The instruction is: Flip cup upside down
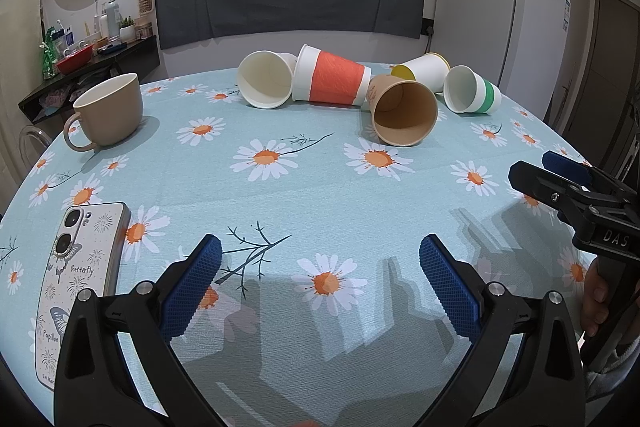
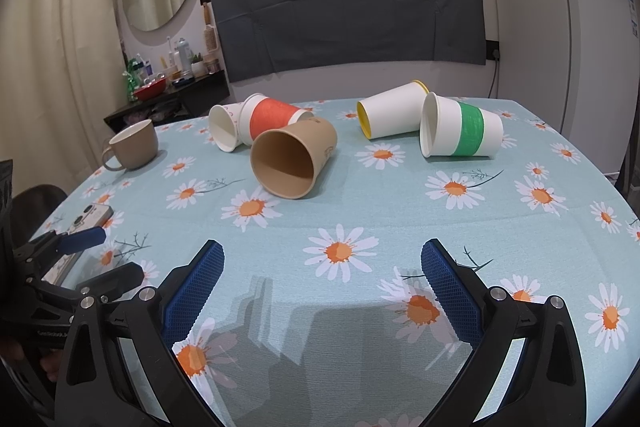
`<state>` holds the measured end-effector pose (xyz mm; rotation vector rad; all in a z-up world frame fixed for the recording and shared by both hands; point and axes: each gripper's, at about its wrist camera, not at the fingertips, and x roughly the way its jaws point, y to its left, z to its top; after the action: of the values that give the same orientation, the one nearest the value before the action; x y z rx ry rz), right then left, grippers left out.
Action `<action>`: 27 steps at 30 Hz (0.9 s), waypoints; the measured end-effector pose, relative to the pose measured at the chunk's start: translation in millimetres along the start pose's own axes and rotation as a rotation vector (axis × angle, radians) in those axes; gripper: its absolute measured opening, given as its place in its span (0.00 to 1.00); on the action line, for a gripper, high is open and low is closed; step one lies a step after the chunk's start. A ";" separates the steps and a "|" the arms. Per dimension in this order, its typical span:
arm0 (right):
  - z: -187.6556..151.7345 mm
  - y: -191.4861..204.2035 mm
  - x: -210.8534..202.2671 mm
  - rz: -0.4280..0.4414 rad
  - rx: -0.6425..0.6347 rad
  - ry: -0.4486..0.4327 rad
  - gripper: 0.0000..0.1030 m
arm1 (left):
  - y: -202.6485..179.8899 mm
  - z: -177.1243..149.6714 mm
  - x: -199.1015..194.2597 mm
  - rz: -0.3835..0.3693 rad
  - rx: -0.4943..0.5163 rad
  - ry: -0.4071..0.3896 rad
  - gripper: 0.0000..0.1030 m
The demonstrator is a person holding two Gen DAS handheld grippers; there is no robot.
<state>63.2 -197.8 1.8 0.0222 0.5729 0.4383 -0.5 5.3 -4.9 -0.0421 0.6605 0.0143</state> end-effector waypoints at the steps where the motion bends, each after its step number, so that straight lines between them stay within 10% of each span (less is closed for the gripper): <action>1: 0.0 0.0 -0.1 0.000 0.000 0.000 0.92 | -0.4 0.3 -0.1 0.000 0.000 0.000 0.94; 27: 8.2 -10.5 7.5 0.036 0.040 0.070 0.92 | -14.8 5.3 3.1 0.053 0.078 0.025 0.94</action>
<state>77.3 -203.5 3.3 0.0557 0.6508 0.4636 5.6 -9.3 -2.1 0.0508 0.6869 0.0391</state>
